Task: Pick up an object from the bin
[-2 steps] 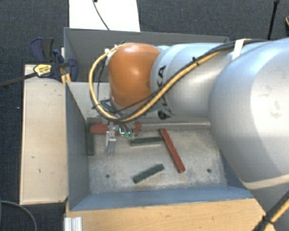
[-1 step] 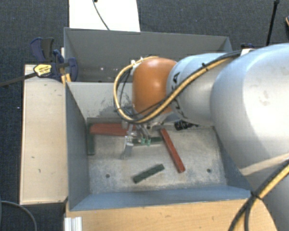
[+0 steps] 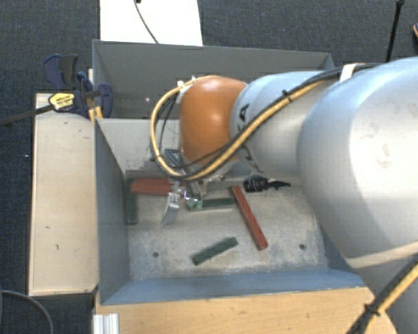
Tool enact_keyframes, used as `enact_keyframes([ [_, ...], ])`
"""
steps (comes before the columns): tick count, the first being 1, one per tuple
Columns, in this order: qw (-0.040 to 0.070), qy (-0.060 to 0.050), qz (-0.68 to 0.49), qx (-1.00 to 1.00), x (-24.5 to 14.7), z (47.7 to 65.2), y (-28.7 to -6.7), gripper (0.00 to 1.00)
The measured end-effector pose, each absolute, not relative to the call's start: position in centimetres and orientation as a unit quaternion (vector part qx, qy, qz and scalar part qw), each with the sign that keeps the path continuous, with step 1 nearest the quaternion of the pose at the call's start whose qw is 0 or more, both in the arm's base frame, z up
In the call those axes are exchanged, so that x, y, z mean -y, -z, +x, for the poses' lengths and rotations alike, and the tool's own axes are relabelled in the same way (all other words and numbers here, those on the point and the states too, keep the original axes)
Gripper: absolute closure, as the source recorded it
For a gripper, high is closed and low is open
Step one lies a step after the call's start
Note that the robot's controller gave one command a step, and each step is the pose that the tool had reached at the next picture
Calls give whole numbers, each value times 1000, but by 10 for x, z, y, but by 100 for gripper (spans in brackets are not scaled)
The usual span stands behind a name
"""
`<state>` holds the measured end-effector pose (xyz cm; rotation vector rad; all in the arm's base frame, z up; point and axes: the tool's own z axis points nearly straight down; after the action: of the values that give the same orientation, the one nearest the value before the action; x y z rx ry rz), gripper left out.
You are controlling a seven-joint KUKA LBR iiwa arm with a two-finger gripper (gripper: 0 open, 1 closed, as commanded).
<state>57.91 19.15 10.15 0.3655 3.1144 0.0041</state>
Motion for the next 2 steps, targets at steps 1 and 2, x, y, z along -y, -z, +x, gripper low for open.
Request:
enact_keyframes([
  [1,3,-1,204,-979,-185,593,-101,0],
  [2,1,-1,241,-971,-192,593,-70,0],
])
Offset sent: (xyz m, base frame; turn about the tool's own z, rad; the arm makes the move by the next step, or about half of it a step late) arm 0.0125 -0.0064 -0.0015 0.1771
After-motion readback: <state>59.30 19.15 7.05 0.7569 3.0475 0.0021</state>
